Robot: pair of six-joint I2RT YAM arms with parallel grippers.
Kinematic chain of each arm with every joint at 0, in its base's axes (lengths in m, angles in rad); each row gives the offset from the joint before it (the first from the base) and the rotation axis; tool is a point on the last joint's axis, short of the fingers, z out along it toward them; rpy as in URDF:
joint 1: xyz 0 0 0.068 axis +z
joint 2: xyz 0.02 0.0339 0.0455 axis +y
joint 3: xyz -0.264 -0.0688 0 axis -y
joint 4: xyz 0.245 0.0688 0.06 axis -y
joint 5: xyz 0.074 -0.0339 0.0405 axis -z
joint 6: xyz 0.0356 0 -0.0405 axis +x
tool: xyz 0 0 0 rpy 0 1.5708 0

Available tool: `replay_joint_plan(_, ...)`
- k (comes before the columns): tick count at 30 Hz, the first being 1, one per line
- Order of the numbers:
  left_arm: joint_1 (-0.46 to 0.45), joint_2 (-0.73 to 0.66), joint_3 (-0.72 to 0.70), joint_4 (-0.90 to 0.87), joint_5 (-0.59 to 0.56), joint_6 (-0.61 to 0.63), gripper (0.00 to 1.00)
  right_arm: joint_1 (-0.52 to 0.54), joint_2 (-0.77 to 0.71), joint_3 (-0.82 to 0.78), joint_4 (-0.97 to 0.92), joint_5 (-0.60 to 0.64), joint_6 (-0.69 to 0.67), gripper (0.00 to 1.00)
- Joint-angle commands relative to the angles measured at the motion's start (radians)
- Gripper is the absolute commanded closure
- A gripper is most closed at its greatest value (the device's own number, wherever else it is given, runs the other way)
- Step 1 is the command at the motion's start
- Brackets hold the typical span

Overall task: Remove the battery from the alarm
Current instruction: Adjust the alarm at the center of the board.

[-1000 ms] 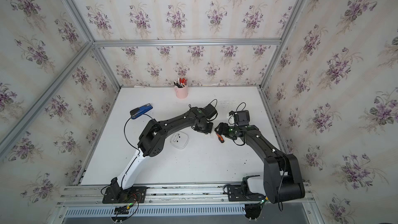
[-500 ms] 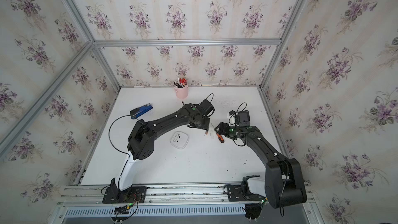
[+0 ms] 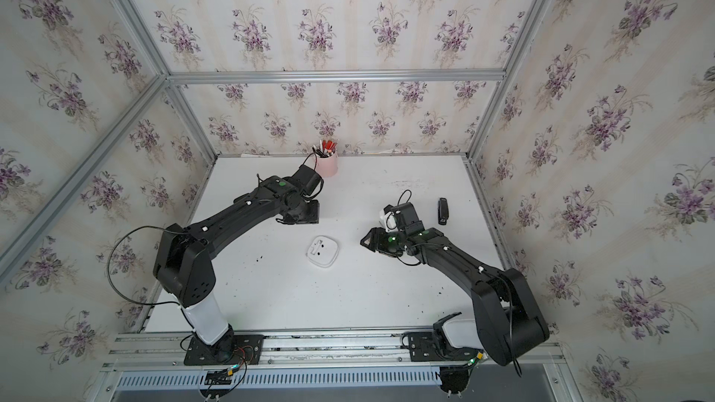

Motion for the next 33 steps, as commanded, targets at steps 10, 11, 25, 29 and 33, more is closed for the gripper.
replay_joint_plan(10,0.081,0.236,0.184,0.088,0.123,0.204,0.78,0.257,0.179,0.062,0.105,0.115,0.319,0.87)
replay_joint_plan(11,0.082,0.271,0.223,0.086,0.141,0.222,0.81,0.283,0.176,0.05,0.127,0.139,0.352,0.94)
replay_joint_plan(25,0.097,0.383,0.24,0.153,0.333,0.3,0.94,0.586,0.294,-0.038,0.498,0.406,0.719,1.0)
replay_joint_plan(29,0.095,0.368,0.188,0.191,0.385,0.299,0.94,0.603,0.311,-0.023,0.484,0.478,0.745,1.0)
replay_joint_plan(33,0.088,0.343,0.132,0.214,0.398,0.298,0.94,0.6,0.306,-0.018,0.48,0.512,0.746,1.0)
